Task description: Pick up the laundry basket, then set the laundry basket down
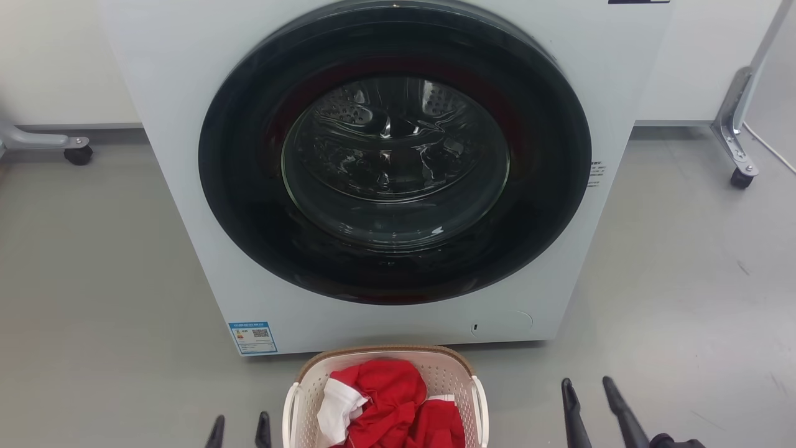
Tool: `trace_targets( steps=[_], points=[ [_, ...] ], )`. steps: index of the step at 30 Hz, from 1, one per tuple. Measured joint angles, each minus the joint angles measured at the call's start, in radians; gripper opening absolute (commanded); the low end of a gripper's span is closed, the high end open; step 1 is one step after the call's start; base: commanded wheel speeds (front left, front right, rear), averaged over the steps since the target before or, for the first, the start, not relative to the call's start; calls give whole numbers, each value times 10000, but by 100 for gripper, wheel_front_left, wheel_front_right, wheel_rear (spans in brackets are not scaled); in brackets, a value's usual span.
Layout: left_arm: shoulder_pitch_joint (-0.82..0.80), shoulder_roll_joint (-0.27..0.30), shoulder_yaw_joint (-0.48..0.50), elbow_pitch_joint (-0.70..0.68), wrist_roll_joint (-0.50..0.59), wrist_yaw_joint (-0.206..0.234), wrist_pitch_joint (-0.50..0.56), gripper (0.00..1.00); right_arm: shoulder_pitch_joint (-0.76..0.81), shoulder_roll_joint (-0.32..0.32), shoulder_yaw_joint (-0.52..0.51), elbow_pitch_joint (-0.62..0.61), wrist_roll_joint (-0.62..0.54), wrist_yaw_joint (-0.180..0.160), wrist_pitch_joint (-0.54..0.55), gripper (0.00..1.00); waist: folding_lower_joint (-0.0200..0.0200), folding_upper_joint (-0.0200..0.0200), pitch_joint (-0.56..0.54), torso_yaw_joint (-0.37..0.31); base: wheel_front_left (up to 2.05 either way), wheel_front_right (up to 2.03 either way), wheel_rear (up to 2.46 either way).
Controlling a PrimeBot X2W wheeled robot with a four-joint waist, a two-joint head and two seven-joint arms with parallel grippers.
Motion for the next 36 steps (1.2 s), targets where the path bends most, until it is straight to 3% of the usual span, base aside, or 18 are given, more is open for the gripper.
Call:
trace_targets(
  steps=[9,36],
  points=[
    [58,-8,52,600,-261,-21,109,0,260,35,-82,585,215,50,151,0,0,0,11,3,0,0,0],
    [-318,-140,867,1045,-3605,-631,1126,0,-75,201,-1350,966,3730,679,1174,0,0,0,55,29,0,0,0]
  ],
)
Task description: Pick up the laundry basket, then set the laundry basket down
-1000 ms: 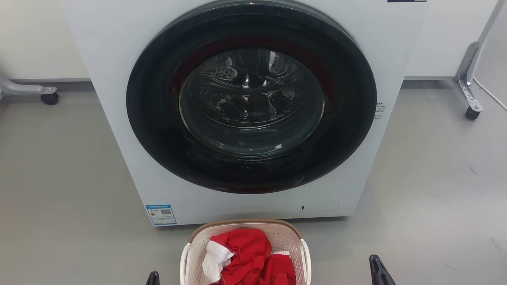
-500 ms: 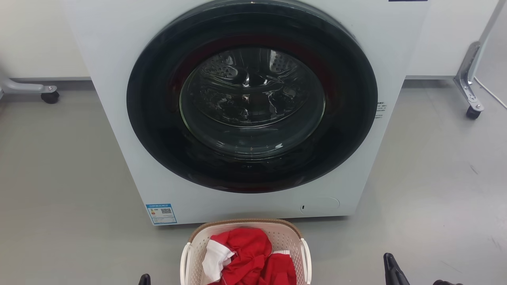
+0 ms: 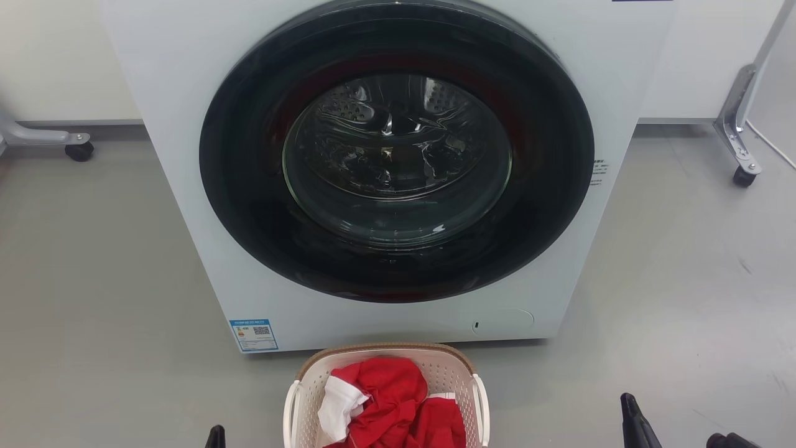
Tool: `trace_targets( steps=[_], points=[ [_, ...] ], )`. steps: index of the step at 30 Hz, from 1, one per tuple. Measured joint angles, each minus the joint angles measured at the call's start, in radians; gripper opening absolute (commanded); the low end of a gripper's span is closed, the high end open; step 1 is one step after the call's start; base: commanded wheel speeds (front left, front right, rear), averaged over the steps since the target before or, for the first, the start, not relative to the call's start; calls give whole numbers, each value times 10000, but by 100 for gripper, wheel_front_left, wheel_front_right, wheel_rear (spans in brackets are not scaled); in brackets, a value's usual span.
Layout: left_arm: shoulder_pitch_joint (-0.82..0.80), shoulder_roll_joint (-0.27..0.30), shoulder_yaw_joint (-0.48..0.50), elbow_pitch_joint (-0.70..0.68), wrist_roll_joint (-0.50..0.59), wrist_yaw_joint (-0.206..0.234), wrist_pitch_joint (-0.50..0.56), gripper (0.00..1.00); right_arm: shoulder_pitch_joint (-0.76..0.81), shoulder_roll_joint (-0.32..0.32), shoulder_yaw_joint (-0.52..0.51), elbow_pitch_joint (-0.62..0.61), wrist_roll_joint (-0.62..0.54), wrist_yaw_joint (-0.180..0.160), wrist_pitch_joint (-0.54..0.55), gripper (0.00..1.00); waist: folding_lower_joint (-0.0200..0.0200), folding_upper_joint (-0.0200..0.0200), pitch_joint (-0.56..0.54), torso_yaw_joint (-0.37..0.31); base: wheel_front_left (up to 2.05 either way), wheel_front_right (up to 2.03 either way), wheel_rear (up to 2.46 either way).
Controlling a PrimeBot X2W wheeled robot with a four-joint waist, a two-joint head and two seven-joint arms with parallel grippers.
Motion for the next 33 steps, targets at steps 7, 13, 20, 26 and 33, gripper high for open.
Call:
trace_targets(
  steps=[7,13,20,26,33],
  points=[
    [-203,-40,228,140,-953,-173,267,0,-24,33,-336,148,876,169,265,0,0,0,10,7,0,0,0],
    [-417,-73,433,255,-1672,-341,483,0,-206,56,-621,245,1662,322,485,0,0,0,19,13,0,0,0],
    [-581,-100,617,376,-2525,-493,754,0,-249,105,-947,351,2583,495,746,0,0,0,29,19,0,0,0],
    [-783,-130,817,512,-3346,-614,974,0,-420,148,-1229,460,3342,663,932,0,0,0,38,25,0,0,0],
    [-960,-150,1026,639,-4180,-790,1193,0,-458,190,-1557,591,4255,836,1189,0,0,0,48,32,0,0,0]
  ],
)
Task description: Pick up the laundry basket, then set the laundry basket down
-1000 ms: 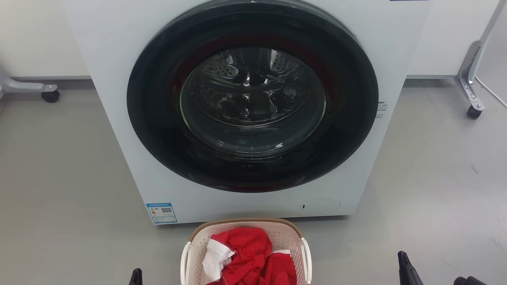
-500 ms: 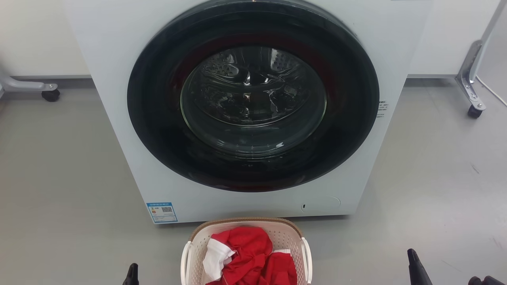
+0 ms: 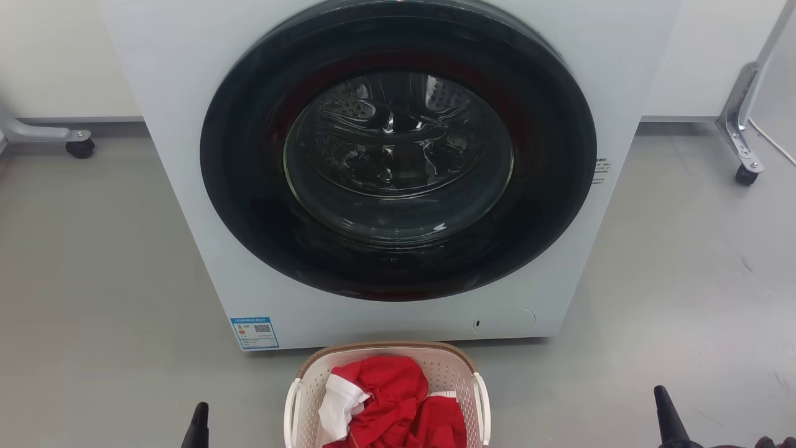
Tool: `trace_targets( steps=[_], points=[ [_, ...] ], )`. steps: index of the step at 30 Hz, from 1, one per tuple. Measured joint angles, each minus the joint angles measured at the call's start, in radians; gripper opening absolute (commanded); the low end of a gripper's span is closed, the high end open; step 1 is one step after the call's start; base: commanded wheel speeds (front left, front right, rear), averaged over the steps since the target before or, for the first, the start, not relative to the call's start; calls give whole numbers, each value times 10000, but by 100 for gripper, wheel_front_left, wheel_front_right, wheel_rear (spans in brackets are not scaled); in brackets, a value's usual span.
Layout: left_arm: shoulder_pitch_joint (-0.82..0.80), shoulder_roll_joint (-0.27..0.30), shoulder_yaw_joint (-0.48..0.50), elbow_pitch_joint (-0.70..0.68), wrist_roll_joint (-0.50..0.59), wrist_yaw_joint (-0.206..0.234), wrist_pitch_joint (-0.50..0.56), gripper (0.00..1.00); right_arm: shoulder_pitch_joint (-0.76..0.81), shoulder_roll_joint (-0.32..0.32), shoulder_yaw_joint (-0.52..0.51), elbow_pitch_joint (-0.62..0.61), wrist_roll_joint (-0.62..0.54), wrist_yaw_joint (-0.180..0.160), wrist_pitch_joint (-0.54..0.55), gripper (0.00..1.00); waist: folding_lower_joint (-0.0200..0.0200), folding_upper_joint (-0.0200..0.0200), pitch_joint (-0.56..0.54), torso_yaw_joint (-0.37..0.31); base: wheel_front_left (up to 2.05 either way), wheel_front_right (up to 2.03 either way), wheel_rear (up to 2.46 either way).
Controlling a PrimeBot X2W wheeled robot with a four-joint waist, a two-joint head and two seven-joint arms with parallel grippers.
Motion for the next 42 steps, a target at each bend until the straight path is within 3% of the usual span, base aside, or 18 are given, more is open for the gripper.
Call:
trace_targets(
  steps=[35,42],
  points=[
    [-969,-180,1093,696,-4477,-796,1264,0,-613,184,-1672,621,4621,888,1254,0,0,0,55,35,0,0,0],
    [-1036,-198,1110,704,-4675,-871,1308,0,-753,194,-1710,637,4698,932,1306,0,0,0,55,35,0,0,0]
  ],
)
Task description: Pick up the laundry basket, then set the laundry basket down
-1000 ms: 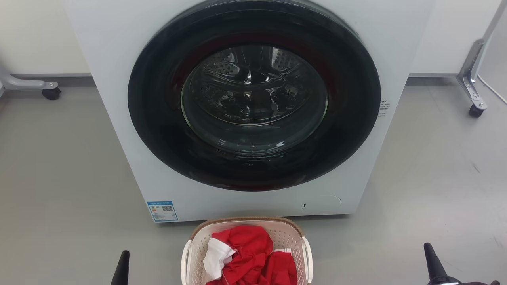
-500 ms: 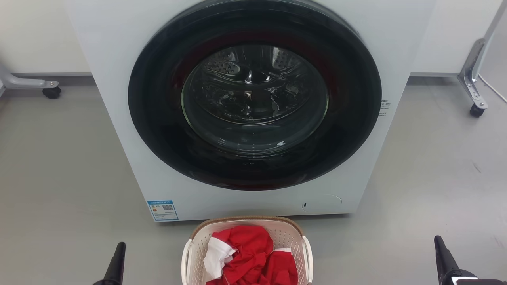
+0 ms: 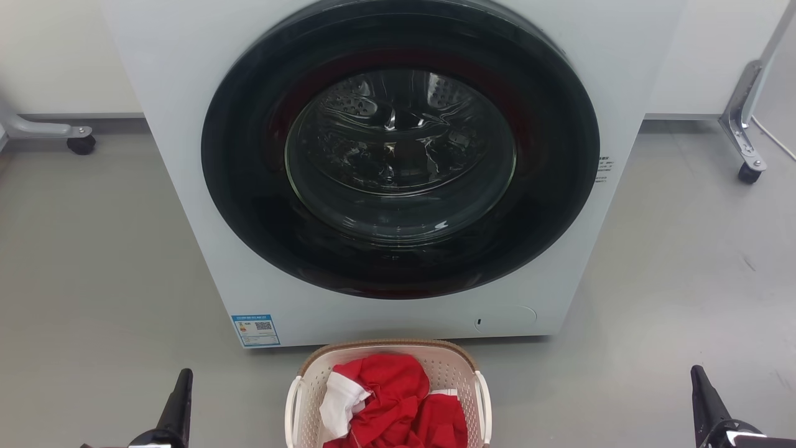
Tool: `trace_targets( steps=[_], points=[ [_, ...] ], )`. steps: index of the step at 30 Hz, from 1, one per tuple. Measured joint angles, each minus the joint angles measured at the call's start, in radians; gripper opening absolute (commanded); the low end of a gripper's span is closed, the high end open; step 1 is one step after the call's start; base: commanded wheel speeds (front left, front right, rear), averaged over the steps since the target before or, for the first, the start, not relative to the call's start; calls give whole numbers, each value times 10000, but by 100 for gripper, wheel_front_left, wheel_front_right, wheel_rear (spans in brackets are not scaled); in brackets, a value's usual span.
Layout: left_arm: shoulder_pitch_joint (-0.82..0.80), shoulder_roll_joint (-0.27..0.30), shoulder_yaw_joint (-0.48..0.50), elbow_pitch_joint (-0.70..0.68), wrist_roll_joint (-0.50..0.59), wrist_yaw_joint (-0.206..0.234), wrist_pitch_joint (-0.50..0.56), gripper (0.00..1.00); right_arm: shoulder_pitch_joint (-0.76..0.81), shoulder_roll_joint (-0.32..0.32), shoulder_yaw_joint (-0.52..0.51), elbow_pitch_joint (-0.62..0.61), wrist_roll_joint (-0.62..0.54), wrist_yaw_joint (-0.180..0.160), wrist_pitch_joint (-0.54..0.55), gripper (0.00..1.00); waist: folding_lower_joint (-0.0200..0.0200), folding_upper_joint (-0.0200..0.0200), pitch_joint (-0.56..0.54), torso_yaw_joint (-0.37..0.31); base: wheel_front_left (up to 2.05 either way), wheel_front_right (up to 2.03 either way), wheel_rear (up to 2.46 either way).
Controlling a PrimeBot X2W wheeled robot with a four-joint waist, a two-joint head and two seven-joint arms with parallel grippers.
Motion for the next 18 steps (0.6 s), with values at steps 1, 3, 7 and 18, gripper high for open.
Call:
trace_targets(
  steps=[1,3,7,18],
  points=[
    [0,0,0,0,0,0,0,0,0,0,0,0,0,0,0,0,0,0,0,0,0,0,0],
    [0,-2,0,0,0,0,0,0,0,2,-2,0,0,2,0,0,0,0,0,0,0,0,0],
    [0,-4,0,2,0,0,0,0,0,2,-2,0,0,2,0,0,0,0,0,0,0,0,0],
    [0,-4,0,6,0,0,0,0,0,6,-2,2,0,2,-2,0,0,0,0,0,0,0,0]
  ],
)
